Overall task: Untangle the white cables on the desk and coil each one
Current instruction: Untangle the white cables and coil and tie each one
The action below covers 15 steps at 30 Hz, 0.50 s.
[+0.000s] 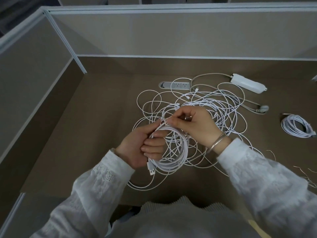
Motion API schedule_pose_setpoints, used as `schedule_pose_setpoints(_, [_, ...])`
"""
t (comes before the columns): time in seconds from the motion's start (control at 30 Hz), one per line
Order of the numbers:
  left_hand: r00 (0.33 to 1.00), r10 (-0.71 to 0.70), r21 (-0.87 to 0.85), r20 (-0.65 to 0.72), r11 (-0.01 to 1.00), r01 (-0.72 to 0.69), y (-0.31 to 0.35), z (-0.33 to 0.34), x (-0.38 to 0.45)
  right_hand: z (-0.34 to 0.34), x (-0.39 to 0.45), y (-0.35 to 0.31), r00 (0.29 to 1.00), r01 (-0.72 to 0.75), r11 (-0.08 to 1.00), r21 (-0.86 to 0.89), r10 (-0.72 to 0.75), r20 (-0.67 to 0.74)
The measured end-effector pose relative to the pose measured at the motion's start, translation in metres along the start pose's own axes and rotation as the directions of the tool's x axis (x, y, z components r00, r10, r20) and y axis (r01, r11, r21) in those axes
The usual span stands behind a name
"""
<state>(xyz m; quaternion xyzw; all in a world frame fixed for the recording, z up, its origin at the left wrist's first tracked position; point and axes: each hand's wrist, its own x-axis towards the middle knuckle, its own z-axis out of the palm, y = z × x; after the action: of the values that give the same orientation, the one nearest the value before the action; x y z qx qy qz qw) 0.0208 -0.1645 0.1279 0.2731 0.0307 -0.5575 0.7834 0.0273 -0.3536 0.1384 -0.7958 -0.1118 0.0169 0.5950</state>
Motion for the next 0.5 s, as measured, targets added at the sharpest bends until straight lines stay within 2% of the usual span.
schedule_pose_setpoints(0.1, [0.999,0.014,-0.006,0.029,1.000,-0.014,0.005,-0.009,-0.008,-0.011,0.000,0.013,0.998,-0.036,0.999,0.027,0.035,0.043])
schedule_pose_setpoints(0.23, [0.975,0.117,-0.186,0.186,0.979,-0.082,0.024,-0.029,-0.028,-0.035,-0.006,0.041,0.991,-0.116,0.993,-0.001,0.116,0.063])
schedule_pose_setpoints(0.33, [0.965,0.218,-0.259,0.148,0.950,-0.175,0.038,-0.046,-0.050,-0.049,-0.014,0.060,0.989,-0.135,0.990,-0.050,0.137,0.056])
schedule_pose_setpoints(0.5, [0.943,0.332,-0.269,-0.014,0.907,-0.324,0.054,-0.067,-0.082,-0.062,-0.021,0.083,0.992,-0.115,0.975,-0.192,0.122,0.027])
